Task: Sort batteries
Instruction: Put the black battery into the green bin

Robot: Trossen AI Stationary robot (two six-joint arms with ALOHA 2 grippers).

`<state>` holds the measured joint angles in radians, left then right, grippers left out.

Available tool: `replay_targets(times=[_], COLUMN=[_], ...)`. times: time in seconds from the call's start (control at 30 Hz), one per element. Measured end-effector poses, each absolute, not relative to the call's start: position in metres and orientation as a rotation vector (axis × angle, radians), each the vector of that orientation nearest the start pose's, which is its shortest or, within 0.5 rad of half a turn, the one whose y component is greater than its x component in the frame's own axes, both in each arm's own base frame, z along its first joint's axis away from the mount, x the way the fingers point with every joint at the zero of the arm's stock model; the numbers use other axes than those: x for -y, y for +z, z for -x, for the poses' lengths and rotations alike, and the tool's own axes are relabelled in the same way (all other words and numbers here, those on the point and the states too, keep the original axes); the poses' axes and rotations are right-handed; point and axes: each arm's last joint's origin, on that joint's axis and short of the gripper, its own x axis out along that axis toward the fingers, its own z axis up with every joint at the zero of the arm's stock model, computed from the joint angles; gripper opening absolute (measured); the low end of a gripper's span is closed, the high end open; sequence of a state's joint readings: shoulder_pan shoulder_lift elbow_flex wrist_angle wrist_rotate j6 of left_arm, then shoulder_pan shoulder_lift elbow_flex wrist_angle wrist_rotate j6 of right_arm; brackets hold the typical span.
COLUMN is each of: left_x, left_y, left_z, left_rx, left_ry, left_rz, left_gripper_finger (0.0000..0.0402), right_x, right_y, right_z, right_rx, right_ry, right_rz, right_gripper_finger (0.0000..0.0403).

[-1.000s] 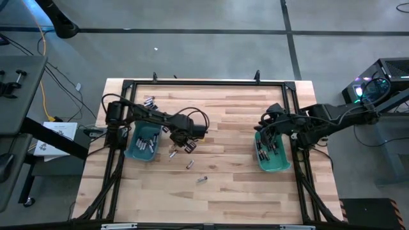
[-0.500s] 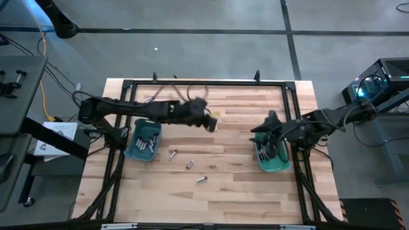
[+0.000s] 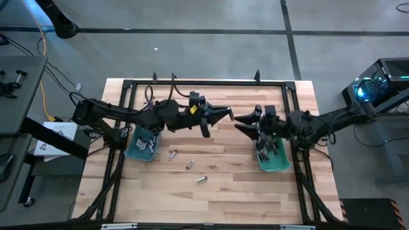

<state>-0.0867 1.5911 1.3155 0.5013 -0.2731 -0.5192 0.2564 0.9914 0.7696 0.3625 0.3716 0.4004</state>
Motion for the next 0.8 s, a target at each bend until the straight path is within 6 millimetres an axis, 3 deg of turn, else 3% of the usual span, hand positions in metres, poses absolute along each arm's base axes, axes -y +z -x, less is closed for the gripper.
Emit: replay_targets(times=[0.2,0.4,0.8], left_x=[0.029,0.029,0.030], left_y=[0.380,0.379,0.377], left_z=[-0.370,-0.370,-0.370], left_rx=[0.261,0.257,0.228], left_ry=[0.121,0.122,0.128], left_rz=[0.558,0.551,0.545], left_gripper_finger=[0.0024,0.0023,0.0023], right_x=[-0.036,-0.033,-0.032], right_y=[0.353,0.350,0.352], right_z=[-0.227,-0.236,-0.235], right_rx=[0.151,0.129,0.145], right_ry=[0.005,0.045,0.041], right_rz=[-0.441,-0.483,-0.439], right_gripper_finger=[0.0167,0.0156,0.0023])
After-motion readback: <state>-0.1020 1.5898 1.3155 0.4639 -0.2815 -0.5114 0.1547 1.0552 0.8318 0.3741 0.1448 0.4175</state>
